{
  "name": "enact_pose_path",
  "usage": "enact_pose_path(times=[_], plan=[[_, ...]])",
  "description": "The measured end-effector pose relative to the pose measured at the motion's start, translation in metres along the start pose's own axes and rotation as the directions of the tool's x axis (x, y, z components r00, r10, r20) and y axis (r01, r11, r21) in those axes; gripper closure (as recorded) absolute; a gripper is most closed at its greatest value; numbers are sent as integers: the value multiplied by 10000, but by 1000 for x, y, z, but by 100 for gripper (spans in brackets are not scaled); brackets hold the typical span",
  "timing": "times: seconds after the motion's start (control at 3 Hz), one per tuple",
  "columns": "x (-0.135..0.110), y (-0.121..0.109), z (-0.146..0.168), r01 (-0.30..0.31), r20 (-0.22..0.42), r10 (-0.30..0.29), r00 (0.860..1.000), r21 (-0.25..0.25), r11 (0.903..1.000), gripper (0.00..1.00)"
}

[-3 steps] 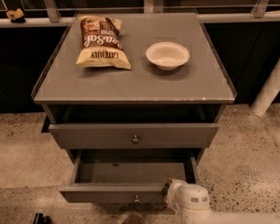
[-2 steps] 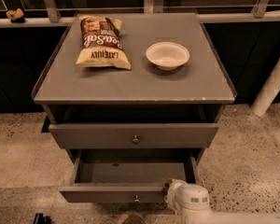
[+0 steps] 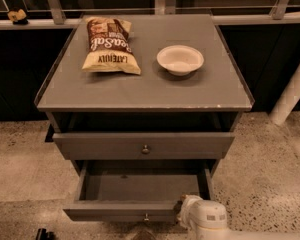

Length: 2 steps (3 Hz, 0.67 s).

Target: Open middle drawer

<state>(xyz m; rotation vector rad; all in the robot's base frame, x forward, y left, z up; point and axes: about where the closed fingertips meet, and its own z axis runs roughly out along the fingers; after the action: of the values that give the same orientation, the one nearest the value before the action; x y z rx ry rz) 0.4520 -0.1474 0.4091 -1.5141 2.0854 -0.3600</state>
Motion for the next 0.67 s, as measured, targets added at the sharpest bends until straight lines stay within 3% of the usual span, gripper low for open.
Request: enact_pose_path(times=[0.67], plan=[[7,14,-10,-38,-84,37,10000,-211,9998,100]])
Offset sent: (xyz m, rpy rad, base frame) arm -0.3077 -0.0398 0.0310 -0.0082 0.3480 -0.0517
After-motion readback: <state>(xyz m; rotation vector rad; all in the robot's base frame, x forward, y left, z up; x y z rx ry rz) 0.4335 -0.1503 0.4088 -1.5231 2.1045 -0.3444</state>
